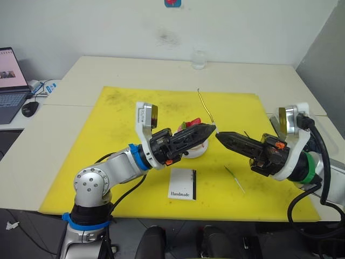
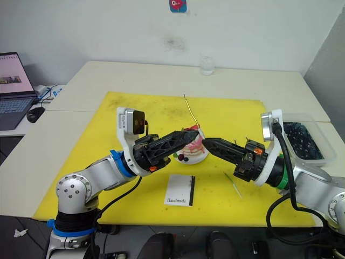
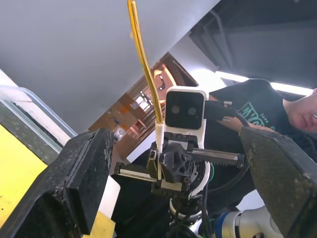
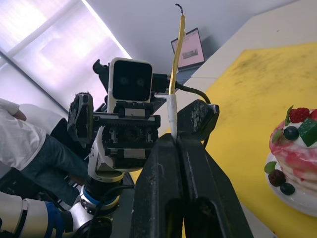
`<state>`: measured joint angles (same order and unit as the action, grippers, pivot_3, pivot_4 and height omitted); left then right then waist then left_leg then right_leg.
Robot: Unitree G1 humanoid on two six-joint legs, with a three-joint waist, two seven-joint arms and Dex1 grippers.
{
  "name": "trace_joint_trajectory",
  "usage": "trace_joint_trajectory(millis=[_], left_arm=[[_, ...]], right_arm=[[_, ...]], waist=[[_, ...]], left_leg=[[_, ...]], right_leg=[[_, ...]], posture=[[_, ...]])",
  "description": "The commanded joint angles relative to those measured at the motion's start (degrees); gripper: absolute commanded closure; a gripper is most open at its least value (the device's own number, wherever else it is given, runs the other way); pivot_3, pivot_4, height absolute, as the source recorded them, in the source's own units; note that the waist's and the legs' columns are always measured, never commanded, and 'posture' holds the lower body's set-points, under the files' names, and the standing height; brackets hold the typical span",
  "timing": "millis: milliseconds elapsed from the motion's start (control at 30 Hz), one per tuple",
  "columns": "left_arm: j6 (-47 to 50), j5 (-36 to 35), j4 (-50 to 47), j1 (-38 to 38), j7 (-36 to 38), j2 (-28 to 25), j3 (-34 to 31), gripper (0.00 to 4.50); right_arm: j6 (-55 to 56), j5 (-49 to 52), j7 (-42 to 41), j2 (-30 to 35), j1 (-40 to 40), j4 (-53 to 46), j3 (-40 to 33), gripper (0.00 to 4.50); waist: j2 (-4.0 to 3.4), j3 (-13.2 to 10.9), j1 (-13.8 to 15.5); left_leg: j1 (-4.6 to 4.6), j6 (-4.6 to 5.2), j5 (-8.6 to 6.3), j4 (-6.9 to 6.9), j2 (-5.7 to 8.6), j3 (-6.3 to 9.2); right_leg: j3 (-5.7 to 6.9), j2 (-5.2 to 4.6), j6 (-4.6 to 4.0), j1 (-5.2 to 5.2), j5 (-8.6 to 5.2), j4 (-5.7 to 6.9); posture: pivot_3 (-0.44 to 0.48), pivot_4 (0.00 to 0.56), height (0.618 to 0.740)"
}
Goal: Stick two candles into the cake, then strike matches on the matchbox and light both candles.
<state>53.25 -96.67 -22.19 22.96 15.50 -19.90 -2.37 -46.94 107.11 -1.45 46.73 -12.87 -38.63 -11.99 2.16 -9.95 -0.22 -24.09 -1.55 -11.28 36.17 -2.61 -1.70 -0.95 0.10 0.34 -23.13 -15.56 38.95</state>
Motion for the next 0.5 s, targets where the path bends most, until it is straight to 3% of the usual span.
trace_joint_trajectory(millis=[33,133,233,500], left_arm=[[-0.98,-1.25,-0.66,0.98,0.15,0.86,0.77,0.00],[-1.21,-1.38,-0.47,1.28,0.11,1.18,1.03,0.00],[-1.42,-1.03,-0.27,1.36,0.27,1.67,1.14,0.58],[-0.89,0.09,0.27,1.24,1.57,1.96,2.09,3.12]], right_arm=[[1.61,1.79,-0.67,1.03,-0.18,-1.77,-0.10,4.45],[1.97,1.77,-0.89,1.34,-0.12,-1.84,0.13,4.45],[2.21,1.59,-1.12,1.45,-0.10,-1.87,0.40,4.50],[2.87,0.57,-1.64,1.49,-0.44,-1.65,1.62,4.50]], waist=[[0.00,0.00,0.02],[0.00,0.00,0.04],[0.00,0.00,0.04],[0.00,0.00,0.06]], left_leg=[[0.00,0.00,0.00,0.00,0.00,0.00],[0.00,0.00,0.00,0.00,0.00,-0.01],[0.00,0.00,0.00,0.00,0.00,0.00],[-0.01,0.00,0.00,0.00,0.00,0.00]], right_leg=[[0.00,0.00,0.00,0.00,0.00,0.00],[-0.01,0.00,0.00,0.00,0.00,-0.01],[0.00,0.00,0.00,0.00,0.00,-0.02],[0.00,0.00,0.00,0.00,0.00,-0.03]], posture=[[0.000,0.150,0.740],[0.000,0.150,0.740],[0.000,0.150,0.740],[0.000,0.150,0.740]])
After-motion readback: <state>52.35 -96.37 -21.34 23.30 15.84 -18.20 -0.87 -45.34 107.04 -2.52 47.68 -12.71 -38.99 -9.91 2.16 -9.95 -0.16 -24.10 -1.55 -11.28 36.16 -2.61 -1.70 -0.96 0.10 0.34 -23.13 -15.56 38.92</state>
